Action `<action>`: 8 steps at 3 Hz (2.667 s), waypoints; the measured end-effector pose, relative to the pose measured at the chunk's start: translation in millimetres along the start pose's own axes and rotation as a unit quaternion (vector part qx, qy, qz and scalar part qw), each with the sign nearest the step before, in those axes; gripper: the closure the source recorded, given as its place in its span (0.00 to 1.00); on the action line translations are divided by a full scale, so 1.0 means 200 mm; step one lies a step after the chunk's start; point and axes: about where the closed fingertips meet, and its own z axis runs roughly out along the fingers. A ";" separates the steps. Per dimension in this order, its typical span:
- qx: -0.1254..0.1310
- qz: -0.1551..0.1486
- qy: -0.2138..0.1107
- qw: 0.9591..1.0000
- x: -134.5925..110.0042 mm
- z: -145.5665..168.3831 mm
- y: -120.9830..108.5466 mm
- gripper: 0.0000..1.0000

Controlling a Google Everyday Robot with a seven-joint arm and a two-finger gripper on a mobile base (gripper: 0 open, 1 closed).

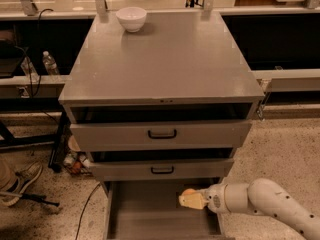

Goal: Pick orange from bottom drawer and place on counter

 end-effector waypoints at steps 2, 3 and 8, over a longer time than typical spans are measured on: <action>-0.082 -0.166 -0.038 0.982 -0.24 -0.23 0.42 1.00; -0.083 -0.172 -0.042 0.981 -0.25 -0.24 0.43 1.00; -0.048 -0.324 -0.163 0.930 -0.76 -0.75 0.77 1.00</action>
Offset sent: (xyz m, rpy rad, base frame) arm -0.0144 0.0423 0.1605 0.1233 -0.4283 0.3808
